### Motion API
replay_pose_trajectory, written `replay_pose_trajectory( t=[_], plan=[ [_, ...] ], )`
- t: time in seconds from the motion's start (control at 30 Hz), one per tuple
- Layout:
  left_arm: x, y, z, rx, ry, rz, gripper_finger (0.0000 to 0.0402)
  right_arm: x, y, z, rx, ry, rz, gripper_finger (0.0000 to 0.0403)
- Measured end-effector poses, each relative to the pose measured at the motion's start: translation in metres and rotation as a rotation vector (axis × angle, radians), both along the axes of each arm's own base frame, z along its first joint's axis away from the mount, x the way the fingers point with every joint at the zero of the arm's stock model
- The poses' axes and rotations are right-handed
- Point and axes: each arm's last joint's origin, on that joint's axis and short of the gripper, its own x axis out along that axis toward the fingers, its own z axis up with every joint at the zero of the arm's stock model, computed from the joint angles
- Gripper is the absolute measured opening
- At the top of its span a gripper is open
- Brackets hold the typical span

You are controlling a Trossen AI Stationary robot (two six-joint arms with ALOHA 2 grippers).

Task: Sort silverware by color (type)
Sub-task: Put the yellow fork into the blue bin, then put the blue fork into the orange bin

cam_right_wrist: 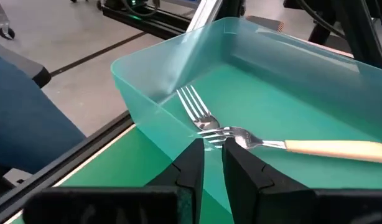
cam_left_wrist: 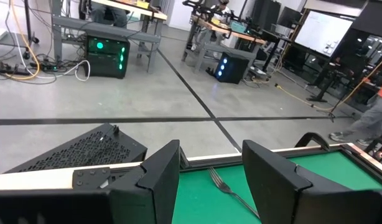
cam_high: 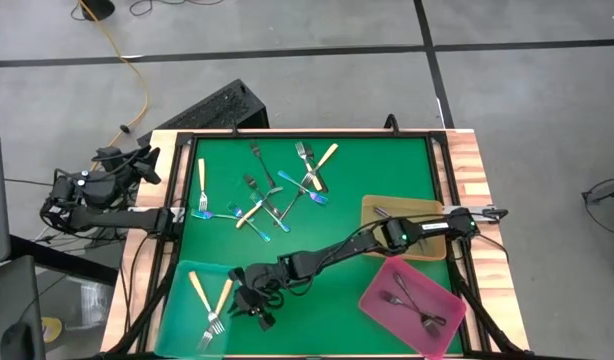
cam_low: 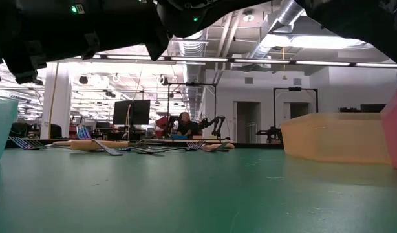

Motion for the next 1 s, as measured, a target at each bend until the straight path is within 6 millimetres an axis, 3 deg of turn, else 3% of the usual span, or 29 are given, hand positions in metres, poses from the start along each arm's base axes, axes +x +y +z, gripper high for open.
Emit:
replay_pose_trajectory(
  t=[0.33, 0.5, 0.6, 0.77, 0.93, 1.0],
  plan=[
    [0.000, 0.000, 0.000, 0.000, 0.000, 0.001, 0.0158, 0.009, -0.030, 0.021, 0.014, -0.011, -0.068, 0.0081],
    [0.000, 0.000, 0.000, 0.000, 0.000, 0.001, 0.0158, 0.005, -0.041, 0.023, -0.033, 0.074, -0.081, 0.0081],
    [0.000, 0.000, 0.000, 0.000, 0.000, 0.001, 0.0158, 0.000, -0.055, 0.045, -0.124, 0.084, -0.157, 0.0081],
    [0.000, 0.000, 0.000, 0.001, 0.000, 0.002, 0.0158, -0.019, -0.079, 0.111, -0.349, 0.030, -0.401, 0.0081],
    [0.000, 0.000, 0.000, 0.001, 0.000, 0.002, 0.0158, -0.028, -0.102, 0.116, -0.515, 0.109, -0.623, 0.0081],
    [0.000, 0.000, 0.000, 0.000, 0.000, 0.000, 0.0158, -0.027, -0.115, 0.120, -0.496, 0.105, -0.711, 0.0081]
  ],
)
